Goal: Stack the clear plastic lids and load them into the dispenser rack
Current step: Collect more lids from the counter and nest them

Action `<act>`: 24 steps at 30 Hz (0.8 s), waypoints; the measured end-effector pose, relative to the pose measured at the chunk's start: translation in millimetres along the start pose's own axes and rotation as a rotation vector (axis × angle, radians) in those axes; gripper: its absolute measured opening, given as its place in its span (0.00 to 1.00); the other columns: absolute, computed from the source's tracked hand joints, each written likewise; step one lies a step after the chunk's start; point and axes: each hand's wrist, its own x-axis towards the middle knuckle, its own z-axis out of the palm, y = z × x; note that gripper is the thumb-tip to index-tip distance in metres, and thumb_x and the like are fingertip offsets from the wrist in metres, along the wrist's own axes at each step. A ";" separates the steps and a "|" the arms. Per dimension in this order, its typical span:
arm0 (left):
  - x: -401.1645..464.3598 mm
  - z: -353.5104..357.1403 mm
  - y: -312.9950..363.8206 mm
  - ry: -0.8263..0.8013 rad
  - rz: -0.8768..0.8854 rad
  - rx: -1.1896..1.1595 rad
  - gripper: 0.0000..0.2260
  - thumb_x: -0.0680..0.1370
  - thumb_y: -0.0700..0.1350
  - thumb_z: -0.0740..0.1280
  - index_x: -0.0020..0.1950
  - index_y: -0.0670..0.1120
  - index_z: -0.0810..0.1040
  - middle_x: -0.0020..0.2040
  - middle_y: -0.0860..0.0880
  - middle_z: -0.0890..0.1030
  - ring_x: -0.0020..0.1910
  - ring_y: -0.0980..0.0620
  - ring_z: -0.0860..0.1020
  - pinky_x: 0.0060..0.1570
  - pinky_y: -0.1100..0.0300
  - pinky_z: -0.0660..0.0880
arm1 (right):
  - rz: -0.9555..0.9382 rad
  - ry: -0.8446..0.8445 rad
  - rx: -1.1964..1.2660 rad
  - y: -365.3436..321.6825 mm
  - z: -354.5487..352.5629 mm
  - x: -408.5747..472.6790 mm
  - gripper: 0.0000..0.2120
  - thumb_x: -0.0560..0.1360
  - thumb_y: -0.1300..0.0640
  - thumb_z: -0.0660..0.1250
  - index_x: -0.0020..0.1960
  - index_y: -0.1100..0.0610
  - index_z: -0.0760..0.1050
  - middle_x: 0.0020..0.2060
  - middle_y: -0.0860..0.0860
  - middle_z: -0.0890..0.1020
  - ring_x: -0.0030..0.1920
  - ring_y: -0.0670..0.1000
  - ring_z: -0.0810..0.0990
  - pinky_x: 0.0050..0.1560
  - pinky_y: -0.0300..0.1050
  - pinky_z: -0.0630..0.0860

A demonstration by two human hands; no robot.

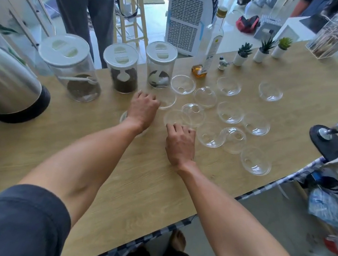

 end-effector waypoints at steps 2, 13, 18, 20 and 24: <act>-3.3 -5.1 -3.5 0.031 -0.057 -0.084 0.14 0.78 0.35 0.63 0.57 0.47 0.84 0.53 0.44 0.84 0.53 0.38 0.81 0.59 0.47 0.73 | 0.023 0.004 0.044 -2.3 -4.9 3.9 0.15 0.67 0.69 0.71 0.51 0.57 0.82 0.42 0.54 0.83 0.44 0.60 0.81 0.49 0.54 0.72; -42.5 -57.6 -56.9 0.359 -0.766 -0.813 0.08 0.82 0.40 0.62 0.60 0.43 0.76 0.54 0.43 0.83 0.54 0.42 0.80 0.56 0.51 0.76 | 0.684 0.036 1.086 -46.9 -49.1 52.3 0.09 0.82 0.63 0.63 0.57 0.55 0.81 0.46 0.46 0.84 0.49 0.51 0.83 0.55 0.50 0.82; -61.3 -66.2 -72.6 0.399 -0.880 -0.967 0.10 0.83 0.41 0.63 0.63 0.42 0.76 0.56 0.45 0.81 0.56 0.44 0.81 0.61 0.49 0.78 | 0.961 -0.122 1.391 -64.9 -47.0 55.8 0.06 0.82 0.67 0.62 0.52 0.59 0.77 0.40 0.52 0.77 0.33 0.48 0.76 0.47 0.55 0.85; -69.0 -64.3 -74.3 0.407 -0.899 -1.090 0.09 0.83 0.40 0.62 0.63 0.41 0.75 0.57 0.44 0.80 0.54 0.43 0.83 0.53 0.53 0.82 | 1.037 -0.180 1.424 -71.3 -43.1 52.6 0.06 0.81 0.68 0.62 0.51 0.60 0.76 0.40 0.54 0.76 0.34 0.49 0.75 0.52 0.59 0.85; -90.3 -65.3 -66.4 0.334 -0.965 -1.408 0.05 0.84 0.37 0.61 0.59 0.44 0.72 0.59 0.37 0.81 0.39 0.51 0.85 0.29 0.65 0.74 | 1.114 -0.245 1.432 -83.2 -33.5 45.6 0.10 0.78 0.71 0.64 0.43 0.59 0.74 0.39 0.56 0.76 0.35 0.52 0.76 0.54 0.62 0.83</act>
